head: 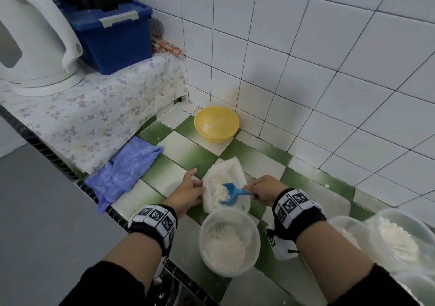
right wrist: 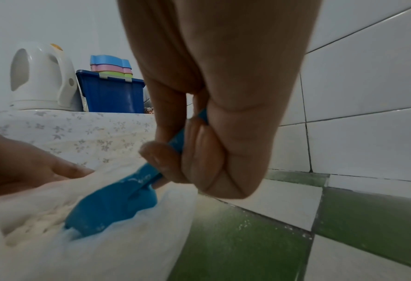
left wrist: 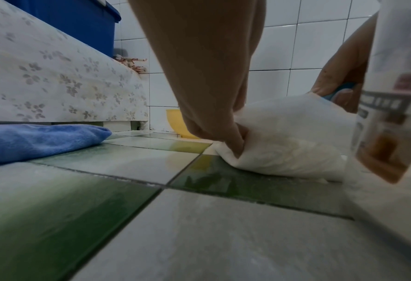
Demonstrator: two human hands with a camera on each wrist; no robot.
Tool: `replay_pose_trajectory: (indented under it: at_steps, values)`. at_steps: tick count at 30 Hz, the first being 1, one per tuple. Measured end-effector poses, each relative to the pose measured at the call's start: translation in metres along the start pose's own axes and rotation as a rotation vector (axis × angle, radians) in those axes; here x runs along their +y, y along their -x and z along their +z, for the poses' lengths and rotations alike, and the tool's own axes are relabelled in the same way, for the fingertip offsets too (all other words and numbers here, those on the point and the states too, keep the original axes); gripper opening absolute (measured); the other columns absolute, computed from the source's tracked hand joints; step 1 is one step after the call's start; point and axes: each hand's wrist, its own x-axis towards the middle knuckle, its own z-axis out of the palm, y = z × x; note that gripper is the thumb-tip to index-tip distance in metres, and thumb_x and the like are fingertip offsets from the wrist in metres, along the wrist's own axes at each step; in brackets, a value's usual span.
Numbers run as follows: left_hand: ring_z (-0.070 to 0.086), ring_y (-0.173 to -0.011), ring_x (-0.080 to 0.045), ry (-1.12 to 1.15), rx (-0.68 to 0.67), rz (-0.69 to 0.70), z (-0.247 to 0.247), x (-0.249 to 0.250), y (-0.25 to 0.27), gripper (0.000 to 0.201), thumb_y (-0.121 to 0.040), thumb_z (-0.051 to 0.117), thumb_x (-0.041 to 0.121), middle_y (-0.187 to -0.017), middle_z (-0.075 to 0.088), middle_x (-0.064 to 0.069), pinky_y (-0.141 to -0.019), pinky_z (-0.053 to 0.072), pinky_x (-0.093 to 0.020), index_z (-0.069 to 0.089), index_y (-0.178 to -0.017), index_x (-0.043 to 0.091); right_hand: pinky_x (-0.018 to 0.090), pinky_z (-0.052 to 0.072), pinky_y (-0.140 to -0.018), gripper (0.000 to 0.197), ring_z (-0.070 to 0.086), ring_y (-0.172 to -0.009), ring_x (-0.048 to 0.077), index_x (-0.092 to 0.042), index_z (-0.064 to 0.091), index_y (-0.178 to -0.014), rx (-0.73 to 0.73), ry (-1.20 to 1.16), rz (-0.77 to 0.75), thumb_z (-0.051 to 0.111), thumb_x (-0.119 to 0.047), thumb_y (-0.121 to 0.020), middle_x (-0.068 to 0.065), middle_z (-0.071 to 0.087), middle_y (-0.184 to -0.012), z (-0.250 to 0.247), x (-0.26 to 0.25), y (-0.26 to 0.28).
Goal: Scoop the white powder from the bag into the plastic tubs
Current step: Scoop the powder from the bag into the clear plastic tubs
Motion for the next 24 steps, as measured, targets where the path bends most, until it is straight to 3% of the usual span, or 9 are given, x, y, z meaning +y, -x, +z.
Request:
replay_pose_trajectory:
  at_steps: [3,8,12,16,21,24]
  values:
    - [0.059,-0.116,-0.024,-0.032,0.053,0.037,-0.001,-0.001,0.003,0.071,-0.096,0.054,0.002,-0.123,0.057,-0.003,-0.101,0.050,-0.044,0.017,-0.153,0.022,0.024,0.033,-0.048,0.024,0.037,-0.049,0.013,-0.007,0.062,-0.077,-0.019,-0.065,0.003,0.058,-0.025,-0.093,0.005,0.055,-0.062,0.001,0.002,-0.001]
    - [0.059,-0.115,-0.024,0.004,0.116,0.090,-0.005,0.000,0.011,0.067,-0.095,0.057,0.001,-0.124,0.054,-0.005,-0.096,0.053,-0.040,0.026,-0.150,0.022,0.025,0.030,-0.050,0.024,0.034,-0.050,0.013,0.000,0.066,-0.098,0.008,-0.137,0.002,0.056,-0.022,-0.093,0.008,0.054,-0.067,-0.005,0.004,0.003]
    - [0.063,-0.105,-0.022,0.044,0.118,0.125,-0.006,-0.003,0.020,0.067,-0.093,0.061,0.001,-0.120,0.052,-0.005,-0.091,0.056,-0.040,0.031,-0.148,0.022,0.025,0.031,-0.049,0.016,0.035,-0.050,0.013,-0.010,0.067,-0.090,0.035,-0.208,-0.030,0.054,-0.020,-0.094,0.007,0.054,-0.067,-0.017,0.004,0.012]
    - [0.062,-0.104,-0.018,0.040,0.098,0.159,-0.003,-0.007,0.031,0.067,-0.090,0.063,-0.001,-0.127,0.048,-0.006,-0.080,0.058,-0.030,0.036,-0.146,0.026,0.024,0.030,-0.050,0.022,0.034,-0.051,0.013,-0.002,0.065,-0.097,0.046,-0.242,-0.060,0.054,-0.021,-0.094,0.007,0.052,-0.066,-0.027,0.004,0.031]
    - [0.058,-0.110,-0.021,0.041,0.095,0.173,0.001,-0.014,0.041,0.070,-0.089,0.063,-0.006,-0.132,0.044,-0.008,-0.085,0.056,-0.033,0.037,-0.147,0.023,0.022,0.030,-0.049,0.021,0.036,-0.050,0.011,-0.001,0.067,-0.103,-0.033,-0.314,-0.195,0.053,-0.012,-0.093,0.005,0.052,-0.060,-0.047,0.010,0.061]
    - [0.058,-0.105,-0.018,0.014,0.092,0.182,0.005,-0.017,0.046,0.065,-0.091,0.061,-0.004,-0.131,0.047,-0.008,-0.079,0.056,-0.028,0.036,-0.147,0.019,0.021,0.032,-0.050,0.021,0.039,-0.049,0.009,-0.001,0.070,-0.101,-0.110,-0.288,-0.277,0.053,-0.010,-0.092,0.003,0.053,-0.057,-0.060,0.015,0.081]
